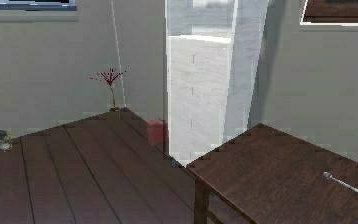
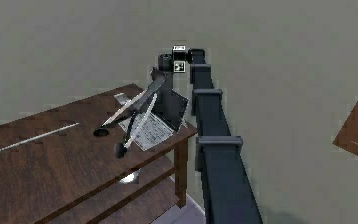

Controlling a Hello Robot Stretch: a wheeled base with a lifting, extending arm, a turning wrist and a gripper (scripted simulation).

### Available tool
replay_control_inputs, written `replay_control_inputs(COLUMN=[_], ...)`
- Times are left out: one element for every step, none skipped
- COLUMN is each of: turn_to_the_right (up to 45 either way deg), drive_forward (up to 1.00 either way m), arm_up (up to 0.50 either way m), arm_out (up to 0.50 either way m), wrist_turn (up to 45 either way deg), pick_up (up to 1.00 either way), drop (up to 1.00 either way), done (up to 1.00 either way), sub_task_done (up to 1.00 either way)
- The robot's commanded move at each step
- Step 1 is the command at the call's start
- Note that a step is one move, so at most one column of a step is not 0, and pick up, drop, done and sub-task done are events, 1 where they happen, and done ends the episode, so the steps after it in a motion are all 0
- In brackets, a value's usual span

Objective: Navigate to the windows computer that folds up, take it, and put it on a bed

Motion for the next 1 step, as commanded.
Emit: replay_control_inputs(turn_to_the_right=[0.0], drive_forward=[0.00], arm_up=[0.00], arm_out=[0.00], wrist_turn=[45.0], pick_up=[0.00], drop=[0.00], done=[0.00], sub_task_done=[0.00])
